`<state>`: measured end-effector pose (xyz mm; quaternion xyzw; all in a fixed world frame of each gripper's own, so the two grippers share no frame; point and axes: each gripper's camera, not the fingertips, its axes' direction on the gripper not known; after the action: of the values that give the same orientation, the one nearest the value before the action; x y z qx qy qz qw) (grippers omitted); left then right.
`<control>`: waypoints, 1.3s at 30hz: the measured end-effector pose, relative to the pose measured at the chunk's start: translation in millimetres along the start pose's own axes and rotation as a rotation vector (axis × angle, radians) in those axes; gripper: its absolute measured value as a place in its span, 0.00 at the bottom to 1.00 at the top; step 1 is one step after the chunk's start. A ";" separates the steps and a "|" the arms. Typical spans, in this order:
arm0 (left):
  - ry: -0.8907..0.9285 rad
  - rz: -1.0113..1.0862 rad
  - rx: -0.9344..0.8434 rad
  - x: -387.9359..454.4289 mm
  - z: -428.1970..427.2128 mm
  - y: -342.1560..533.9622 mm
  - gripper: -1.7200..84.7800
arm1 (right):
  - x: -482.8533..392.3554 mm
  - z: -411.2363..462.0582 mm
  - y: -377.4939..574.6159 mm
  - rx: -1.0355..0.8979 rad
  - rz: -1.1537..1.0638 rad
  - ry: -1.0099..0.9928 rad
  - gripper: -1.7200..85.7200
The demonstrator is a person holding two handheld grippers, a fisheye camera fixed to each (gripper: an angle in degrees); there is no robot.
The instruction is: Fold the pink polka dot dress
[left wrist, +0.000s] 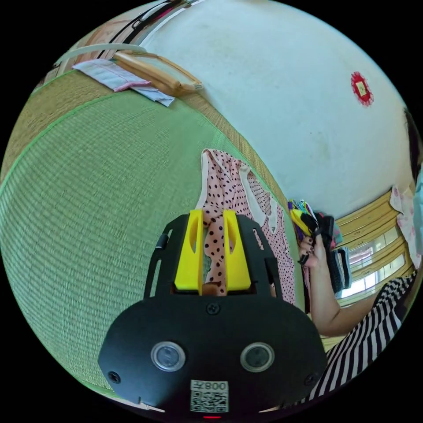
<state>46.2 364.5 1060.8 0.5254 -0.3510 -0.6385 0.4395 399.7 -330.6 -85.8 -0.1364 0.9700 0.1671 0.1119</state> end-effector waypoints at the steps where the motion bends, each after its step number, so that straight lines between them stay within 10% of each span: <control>1: -0.015 0.011 0.005 -1.0 -4.4 -0.2 0.11 | -26.4 30.7 -41.3 -0.067 -0.072 -0.001 0.06; 21: -0.015 0.137 -0.195 -39.8 -27.5 -14.0 0.05 | -296.1 316.6 -388.7 -0.668 -0.618 0.492 0.09; 39: 0.064 0.172 -0.107 -41.1 -47.0 -8.9 0.03 | -294.8 224.1 -516.9 -0.559 -0.571 0.361 0.03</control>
<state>93.0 406.6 1058.1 0.4894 -0.3460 -0.5992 0.5308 870.7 -652.9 -366.1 -0.4514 0.8147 0.3592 -0.0589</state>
